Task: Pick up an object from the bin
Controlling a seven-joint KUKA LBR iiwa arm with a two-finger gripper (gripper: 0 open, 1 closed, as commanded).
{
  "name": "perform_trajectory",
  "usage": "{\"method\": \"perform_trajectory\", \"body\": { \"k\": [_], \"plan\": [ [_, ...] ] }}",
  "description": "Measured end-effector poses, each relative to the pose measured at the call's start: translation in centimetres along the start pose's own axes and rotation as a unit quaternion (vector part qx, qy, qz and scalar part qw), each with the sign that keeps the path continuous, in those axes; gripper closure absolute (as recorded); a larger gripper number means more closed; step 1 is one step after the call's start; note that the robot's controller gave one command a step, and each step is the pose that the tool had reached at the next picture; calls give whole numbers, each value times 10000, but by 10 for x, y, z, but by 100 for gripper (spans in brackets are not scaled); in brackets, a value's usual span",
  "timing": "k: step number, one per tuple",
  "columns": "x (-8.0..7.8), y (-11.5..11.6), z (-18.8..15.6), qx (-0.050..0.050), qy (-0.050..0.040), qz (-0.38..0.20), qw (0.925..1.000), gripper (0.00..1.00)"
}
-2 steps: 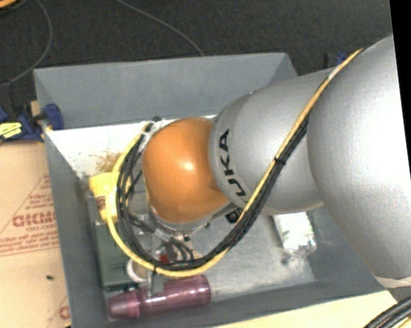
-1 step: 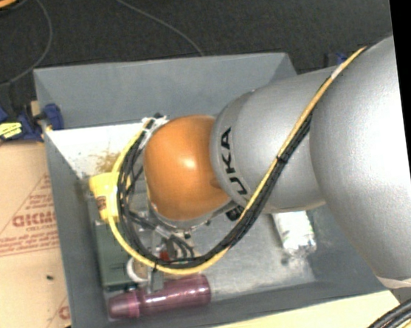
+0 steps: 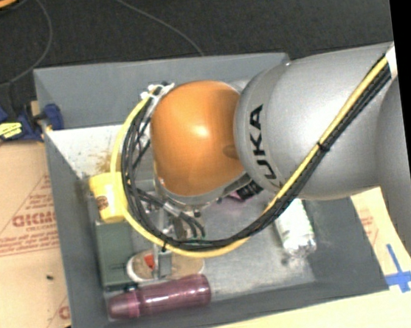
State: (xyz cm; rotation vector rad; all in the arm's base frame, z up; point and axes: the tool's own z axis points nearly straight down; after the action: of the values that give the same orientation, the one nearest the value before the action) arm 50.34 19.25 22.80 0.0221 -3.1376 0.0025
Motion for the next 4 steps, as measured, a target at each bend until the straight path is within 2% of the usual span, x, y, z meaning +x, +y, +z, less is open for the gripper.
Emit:
{"method": "perform_trajectory", "body": {
  "k": [1, 2, 3, 4],
  "plan": [
    [-26, -16, -3, -28, -46, 619, 9981, 0],
    [-22, -33, 54, -7, -26, -805, 9967, 0],
    [-18, -30, 91, -26, -49, 26, 10000, 0],
    [-20, -50, 151, -57, -153, -6, 9999, 0]
  ]
}}
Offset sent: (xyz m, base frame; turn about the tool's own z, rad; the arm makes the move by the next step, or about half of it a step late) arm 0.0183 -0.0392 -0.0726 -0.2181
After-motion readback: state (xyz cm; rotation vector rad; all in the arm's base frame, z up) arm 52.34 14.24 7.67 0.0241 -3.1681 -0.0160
